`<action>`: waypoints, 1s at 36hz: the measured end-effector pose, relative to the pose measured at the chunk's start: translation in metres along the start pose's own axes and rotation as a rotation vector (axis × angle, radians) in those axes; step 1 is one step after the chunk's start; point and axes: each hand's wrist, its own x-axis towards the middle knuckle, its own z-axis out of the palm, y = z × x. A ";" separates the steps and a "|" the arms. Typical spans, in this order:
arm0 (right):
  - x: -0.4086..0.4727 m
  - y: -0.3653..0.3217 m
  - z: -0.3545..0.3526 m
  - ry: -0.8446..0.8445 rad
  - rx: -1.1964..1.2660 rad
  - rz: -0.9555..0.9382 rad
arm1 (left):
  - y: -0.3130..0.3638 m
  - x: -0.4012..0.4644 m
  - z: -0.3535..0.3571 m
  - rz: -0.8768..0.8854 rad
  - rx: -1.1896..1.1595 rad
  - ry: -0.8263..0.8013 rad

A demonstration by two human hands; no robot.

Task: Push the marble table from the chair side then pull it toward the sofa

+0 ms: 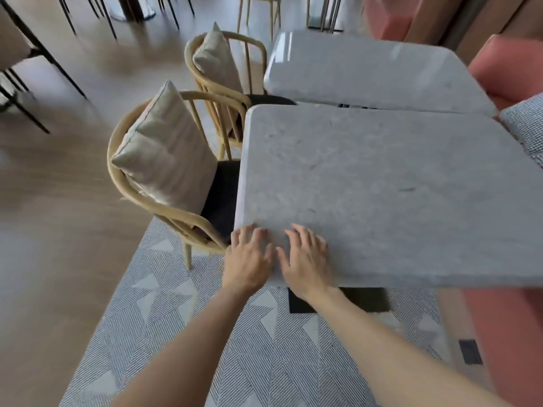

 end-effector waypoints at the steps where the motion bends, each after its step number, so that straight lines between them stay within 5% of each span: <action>1: -0.002 -0.002 0.005 0.028 -0.010 0.004 | 0.000 -0.001 0.004 0.025 0.070 0.015; 6: -0.011 -0.003 0.023 0.091 -0.142 0.000 | 0.001 0.005 0.015 0.118 0.233 0.089; 22: 0.002 0.001 0.037 0.306 -0.240 -0.024 | -0.023 0.023 0.035 0.344 0.044 0.368; 36: 0.079 -0.053 0.050 0.307 -0.260 0.080 | -0.072 0.099 0.003 0.367 -0.012 0.378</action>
